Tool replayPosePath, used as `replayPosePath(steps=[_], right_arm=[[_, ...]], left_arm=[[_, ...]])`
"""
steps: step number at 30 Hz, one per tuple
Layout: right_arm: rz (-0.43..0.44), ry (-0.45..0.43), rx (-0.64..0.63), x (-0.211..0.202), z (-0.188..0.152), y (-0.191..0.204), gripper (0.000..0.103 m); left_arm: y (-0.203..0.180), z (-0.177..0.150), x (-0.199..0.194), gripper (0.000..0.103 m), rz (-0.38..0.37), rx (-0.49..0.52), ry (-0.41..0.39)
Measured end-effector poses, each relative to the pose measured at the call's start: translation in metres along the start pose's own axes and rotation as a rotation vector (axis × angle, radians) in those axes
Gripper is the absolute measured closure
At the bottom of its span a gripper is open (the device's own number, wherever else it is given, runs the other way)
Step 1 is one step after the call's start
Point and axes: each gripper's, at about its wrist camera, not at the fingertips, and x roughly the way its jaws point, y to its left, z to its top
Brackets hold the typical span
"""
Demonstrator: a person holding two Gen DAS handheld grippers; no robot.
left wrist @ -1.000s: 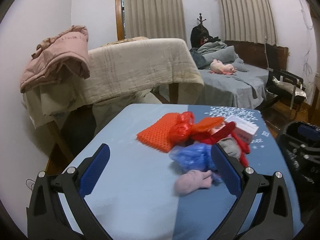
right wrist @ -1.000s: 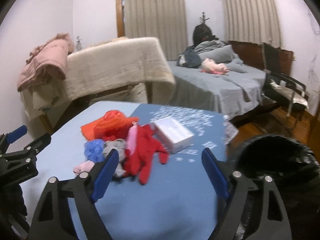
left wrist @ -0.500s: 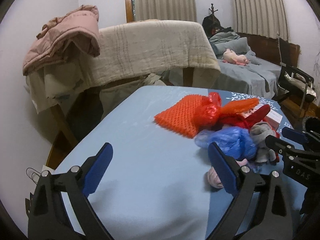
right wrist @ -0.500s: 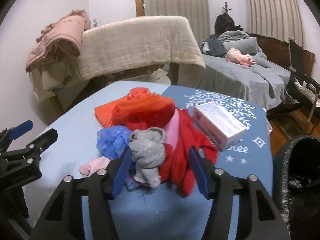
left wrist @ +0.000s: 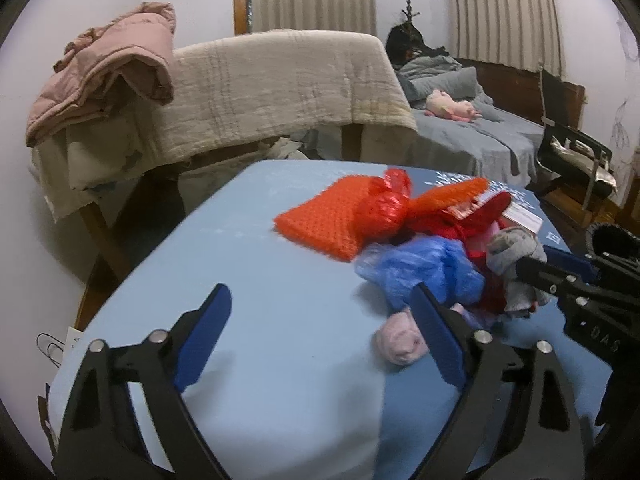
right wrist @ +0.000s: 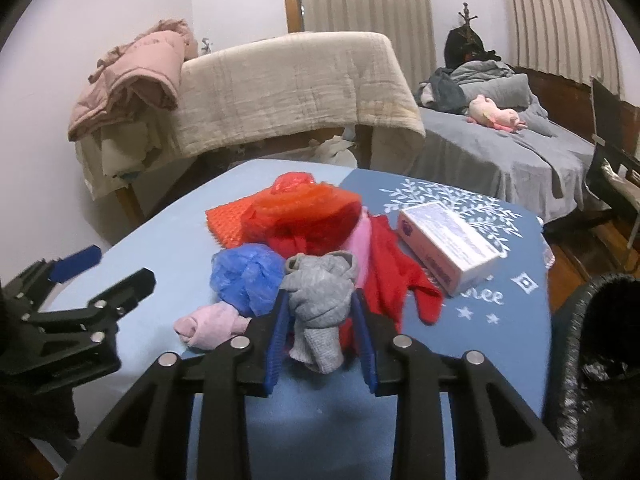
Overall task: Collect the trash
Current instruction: 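Grasp the grey sock with the right tool while the left tool grasps the pink sock, then carry both socks over the black bin and open both tools to drop them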
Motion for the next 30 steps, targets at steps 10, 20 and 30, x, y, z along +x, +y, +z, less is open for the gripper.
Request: replayPosePath(steps=[10,20,30], right_arm=[[-0.029,0.036,0.039,-0.013,-0.016,-0.022,0.071],[-0.042,0.037,0.043,-0.017,-0.022,-0.029,0.071],[-0.035,0.022,0.050,-0.027,-0.020,-0.031,0.071]], left_arm=[[-0.033,-0.011,0.012,0.019,-0.089,0.041,0.070],[-0.053,-0.016,0.039,0.065,-0.129,0.098,0.190],[-0.050,-0.014,0.018,0.072,-0.135,0.060,0.133]])
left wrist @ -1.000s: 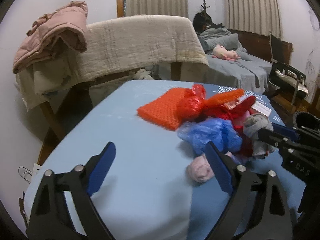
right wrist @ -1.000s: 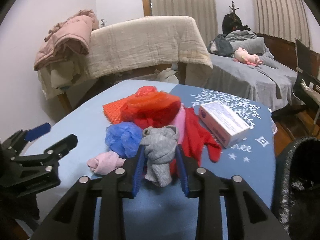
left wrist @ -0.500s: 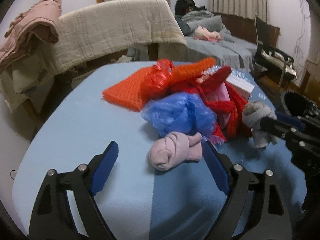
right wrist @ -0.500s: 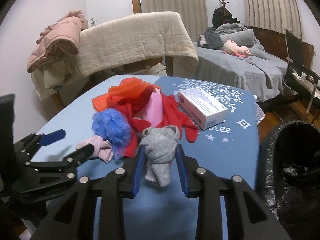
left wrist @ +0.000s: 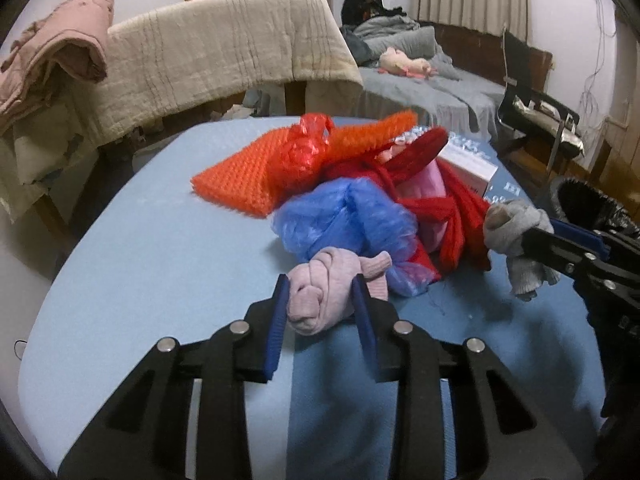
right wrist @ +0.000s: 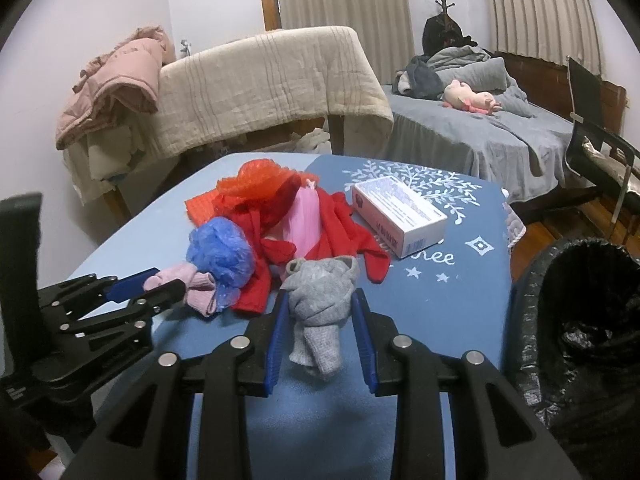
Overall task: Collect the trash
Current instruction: 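Carry both socks over the black bin and open both tools to drop them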
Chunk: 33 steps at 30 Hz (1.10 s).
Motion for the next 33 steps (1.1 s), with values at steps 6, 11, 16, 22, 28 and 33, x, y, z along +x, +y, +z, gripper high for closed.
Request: replayPosePath(steps=[6,11,16,22,28,33], right_arm=[[0.001,-0.009,0.004,-0.009,-0.001,-0.003,0.071],[0.002,-0.006,0.023,-0.016,-0.002,-0.009,0.071],[-0.012,-0.029,0.043,-0.030,0.001,-0.020,0.071],[-0.056,-0.065,0.093,-0.054,0.005,-0.046,0.071],[-0.125,-0.093,0.139,-0.079,0.003,-0.081,0.071],[-0.209,-0.105,0.189,-0.101,-0.006,-0.115,0.071]], left_arm=[[-0.009,0.002,-0.028,0.072,-0.008,0.012,-0.049],[-0.016,0.007,-0.041,0.072,-0.027,0.013,-0.079],[-0.031,0.013,-0.046,0.072,-0.051,0.033,-0.102],[-0.056,0.025,-0.046,0.072,-0.095,0.067,-0.119],[-0.093,0.037,-0.046,0.072,-0.168,0.117,-0.144],[-0.131,0.043,-0.044,0.072,-0.236,0.158,-0.157]])
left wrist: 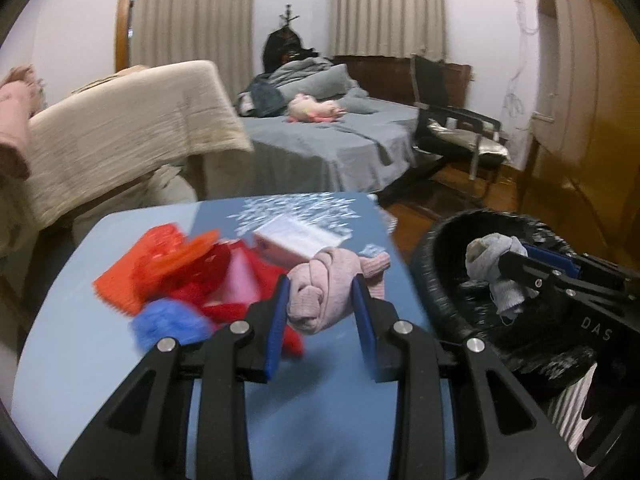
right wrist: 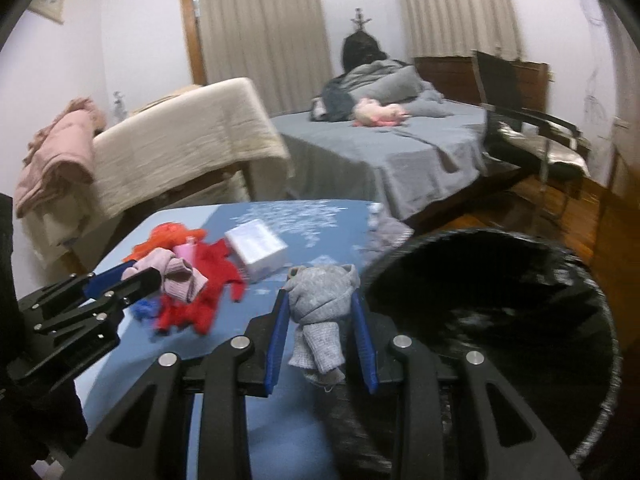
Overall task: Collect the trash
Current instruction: 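Carry both socks over the black bin and open both tools to drop them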
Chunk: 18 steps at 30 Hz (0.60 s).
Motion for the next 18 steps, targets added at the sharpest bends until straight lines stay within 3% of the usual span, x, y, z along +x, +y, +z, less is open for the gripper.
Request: replayPosePath(steps=[9,18], right_arm=[[-0.148,-0.012,0.078,-0.020,-0.008,-0.066,0.071],[-0.237,-0.020,0.129,-0.035,-0.015,-0.107,0.070]], left_arm=[[-0.068,0.016,0.027,0.072,-0.126,0.058,-0.003],[-0.124,0.022,0.051,0.072,-0.228,0.090,0.008]])
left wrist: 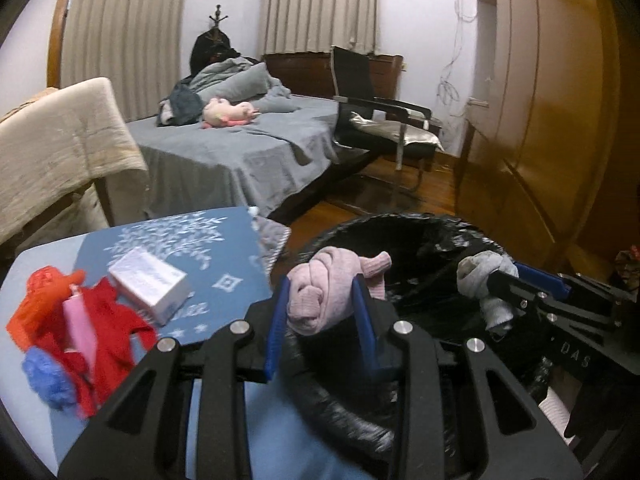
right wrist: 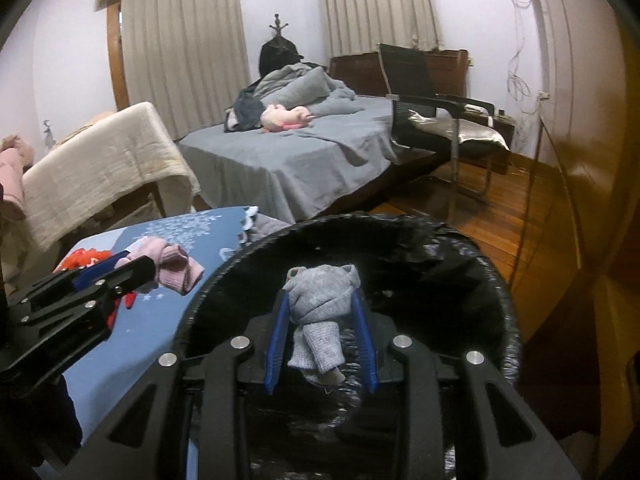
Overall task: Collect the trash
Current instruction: 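Carry both socks over the black bin and open both tools to drop them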
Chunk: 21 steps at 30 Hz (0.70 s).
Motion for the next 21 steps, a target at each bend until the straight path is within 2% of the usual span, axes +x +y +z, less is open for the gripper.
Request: replayPosePath(steps=[3,5,8,10,13,17,21], right_arm=[[-0.026,-0.007,0.011,-0.003,-0.001,-0.009,0.068],[-0.037,-0.011,0.016,-0.004,0.001,-0.013,0.059],[-0.051,-0.026,0.023,-0.006,0.003,-0.015,0.045],[-0.059,-0.034,0.021,-0.007,0.003,-0.013,0.023],[-0.065,-0.058,0.010,-0.010,0.005,-0.005,0.005],[-0.029,-0.063,-0.011,-0.008,0.007,0.009,0.005],[0.017,-0.055,-0.029,-0.002,0.008,0.031,0.005]], left_arm=[[-0.007,0.002,0.006,0.066,-0.029,0.003,0.006],[-0.006,0.002,0.006,0.052,-0.039,-0.002,0.007],[0.001,0.003,0.001,0.044,-0.031,-0.017,-0.006],[0.007,0.002,-0.004,0.041,-0.010,-0.017,-0.014],[0.019,0.001,-0.012,0.033,0.040,-0.011,-0.028],[0.038,-0.002,-0.026,0.022,0.109,-0.009,-0.040],[0.065,-0.008,-0.041,0.019,0.190,-0.030,-0.047]])
